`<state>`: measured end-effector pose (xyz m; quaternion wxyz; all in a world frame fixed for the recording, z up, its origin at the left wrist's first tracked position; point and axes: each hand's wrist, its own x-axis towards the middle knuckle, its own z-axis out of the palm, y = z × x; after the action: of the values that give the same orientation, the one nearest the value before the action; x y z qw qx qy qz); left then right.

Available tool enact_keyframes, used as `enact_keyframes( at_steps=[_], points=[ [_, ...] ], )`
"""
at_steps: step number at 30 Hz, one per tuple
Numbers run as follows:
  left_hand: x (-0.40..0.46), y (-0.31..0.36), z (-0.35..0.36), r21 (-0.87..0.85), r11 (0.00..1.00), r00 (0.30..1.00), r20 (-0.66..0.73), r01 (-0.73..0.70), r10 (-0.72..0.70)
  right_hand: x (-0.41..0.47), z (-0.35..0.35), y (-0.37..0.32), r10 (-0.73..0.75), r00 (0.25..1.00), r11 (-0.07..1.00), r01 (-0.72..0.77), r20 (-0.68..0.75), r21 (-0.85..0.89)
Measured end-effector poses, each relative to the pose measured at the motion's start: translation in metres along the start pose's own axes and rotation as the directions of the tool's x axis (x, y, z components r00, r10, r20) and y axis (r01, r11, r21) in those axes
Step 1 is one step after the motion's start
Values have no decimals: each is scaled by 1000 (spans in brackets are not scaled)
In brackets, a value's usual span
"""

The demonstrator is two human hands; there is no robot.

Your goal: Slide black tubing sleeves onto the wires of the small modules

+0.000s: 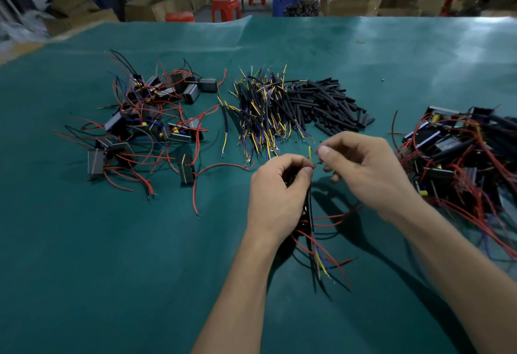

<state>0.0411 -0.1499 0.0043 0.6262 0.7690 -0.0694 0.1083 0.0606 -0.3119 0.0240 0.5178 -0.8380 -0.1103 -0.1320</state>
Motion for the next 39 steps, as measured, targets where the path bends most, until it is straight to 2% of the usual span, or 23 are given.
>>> enact_keyframes(
  at_steps=[2,8,14,18,22,28,34,39],
  points=[
    [0,0,0,-13,1000,1000,-2,5,-5,1,-3,2,43,999,999,-44,21,27],
    [0,2,1,-26,1000,1000,-4,-8,8,-1,-7,-1,47,998,997,-45,32,-56],
    [0,2,4,-72,997,998,-56,14,-18,-9,-4,-14,-98,995,968,98,12,-230],
    [2,-2,3,-77,997,996,-87,1,-8,-13,4,-19,-151,989,958,147,2,-246],
    [2,-1,3,-85,996,995,-98,-9,0,-13,4,-20,-190,980,937,196,50,-290],
    [3,-6,4,-21,1000,996,-84,-15,13,-12,4,-18,-412,908,825,408,76,-392],
    [2,-7,5,77,994,992,-94,-76,84,-9,3,-12,-493,867,778,474,66,-413],
    [2,-5,4,138,985,990,-78,-104,115,-10,1,-14,-472,878,776,455,76,-437]
  ],
)
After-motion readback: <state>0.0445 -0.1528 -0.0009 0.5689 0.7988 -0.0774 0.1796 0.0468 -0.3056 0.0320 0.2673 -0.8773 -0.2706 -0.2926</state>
